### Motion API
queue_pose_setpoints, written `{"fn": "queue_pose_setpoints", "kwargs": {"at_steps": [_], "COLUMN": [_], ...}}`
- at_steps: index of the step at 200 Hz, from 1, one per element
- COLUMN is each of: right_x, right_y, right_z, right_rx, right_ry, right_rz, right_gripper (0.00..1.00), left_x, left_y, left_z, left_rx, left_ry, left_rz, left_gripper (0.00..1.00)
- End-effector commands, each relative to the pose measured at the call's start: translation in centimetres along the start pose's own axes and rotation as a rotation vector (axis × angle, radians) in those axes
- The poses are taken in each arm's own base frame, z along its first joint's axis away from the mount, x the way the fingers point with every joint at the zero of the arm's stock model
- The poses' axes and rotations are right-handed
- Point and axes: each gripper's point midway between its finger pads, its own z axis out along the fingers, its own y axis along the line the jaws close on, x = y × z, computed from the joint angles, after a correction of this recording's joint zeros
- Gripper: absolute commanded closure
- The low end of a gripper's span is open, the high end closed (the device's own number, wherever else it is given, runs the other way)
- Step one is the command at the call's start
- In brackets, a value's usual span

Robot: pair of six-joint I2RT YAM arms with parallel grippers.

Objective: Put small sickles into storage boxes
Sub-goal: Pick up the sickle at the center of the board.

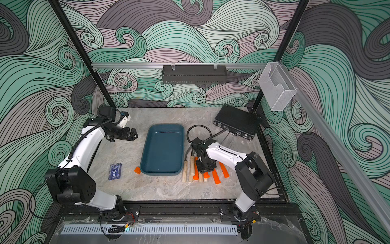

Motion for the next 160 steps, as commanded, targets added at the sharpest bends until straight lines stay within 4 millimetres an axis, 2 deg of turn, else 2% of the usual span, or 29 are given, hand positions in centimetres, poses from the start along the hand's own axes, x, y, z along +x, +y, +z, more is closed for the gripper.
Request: {"fn": "queue_pose_setpoints", "kwargs": {"at_steps": [1,79,160], "right_x": [-0.4,-0.6,-1.9], "right_y": [0.7,1.3,2.0], "right_z": [-1.6,-2.9,-5.0], "right_rx": [-0.045,-0.165,-0.286], "right_ry": [-0.043,-0.056,-0.099], "right_rz": [-0.014,0.018,0.032], "right_gripper": [1.0,1.0,1.0], "left_x": [-1.4,-2.1,-2.6], "left_y": [-0.7,-0.9,-1.0], "left_z": [-1.9,-2.5,-3.2], "left_rx": [0.017,0.028,0.027], "left_ry": [-0.066,-0.082,-0.096], "left_rz": [0.022,0.018,0.027], "left_gripper": [0.01,0.02,0.02]}}
